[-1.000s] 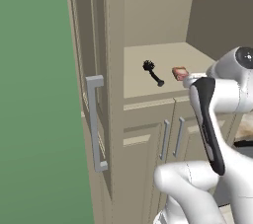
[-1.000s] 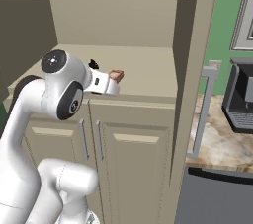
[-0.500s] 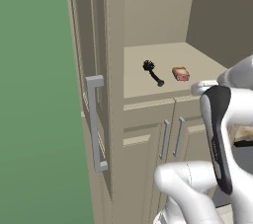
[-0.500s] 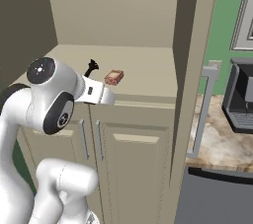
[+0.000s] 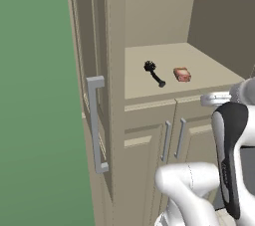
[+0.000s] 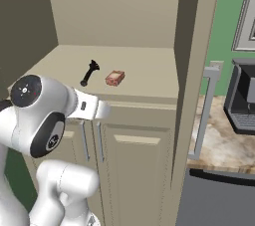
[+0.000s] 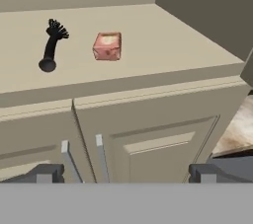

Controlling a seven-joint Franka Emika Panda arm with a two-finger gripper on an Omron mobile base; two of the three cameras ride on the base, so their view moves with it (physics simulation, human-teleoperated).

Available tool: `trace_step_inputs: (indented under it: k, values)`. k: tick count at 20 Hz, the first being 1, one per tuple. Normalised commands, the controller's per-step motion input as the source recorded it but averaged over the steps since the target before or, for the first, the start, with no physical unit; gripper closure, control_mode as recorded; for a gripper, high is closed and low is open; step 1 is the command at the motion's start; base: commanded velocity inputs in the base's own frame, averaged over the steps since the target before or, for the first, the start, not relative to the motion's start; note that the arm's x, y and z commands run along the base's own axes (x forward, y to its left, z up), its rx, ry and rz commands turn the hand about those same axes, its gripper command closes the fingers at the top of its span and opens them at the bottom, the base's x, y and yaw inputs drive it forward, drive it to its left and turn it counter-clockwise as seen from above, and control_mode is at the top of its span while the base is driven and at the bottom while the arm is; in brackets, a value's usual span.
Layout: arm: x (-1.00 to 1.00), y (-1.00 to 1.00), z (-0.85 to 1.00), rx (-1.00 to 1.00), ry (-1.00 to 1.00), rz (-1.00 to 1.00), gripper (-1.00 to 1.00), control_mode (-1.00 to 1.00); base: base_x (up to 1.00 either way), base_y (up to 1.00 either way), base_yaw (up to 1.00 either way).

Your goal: Pick up the dish brush and bar soap from the sink, and place them back in the cabinet, and close the cabinet doors.

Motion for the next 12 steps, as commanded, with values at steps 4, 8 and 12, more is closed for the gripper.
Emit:
trace_step_inputs:
  k: [4,8,12]
  values:
    - [-0.24,-0.07,0.09,0.0,0.0,0.0,-1.0,-1.0,0.0,0.0,0.0]
    - [-0.35,-0.23,0.08,0.0,0.0,0.02,-1.0,-1.0,0.0,0.0,0.0]
    - [-0.37,-0.18,0.12,0.0,0.0,0.03,-1.0,-1.0,0.0,0.0,0.0]
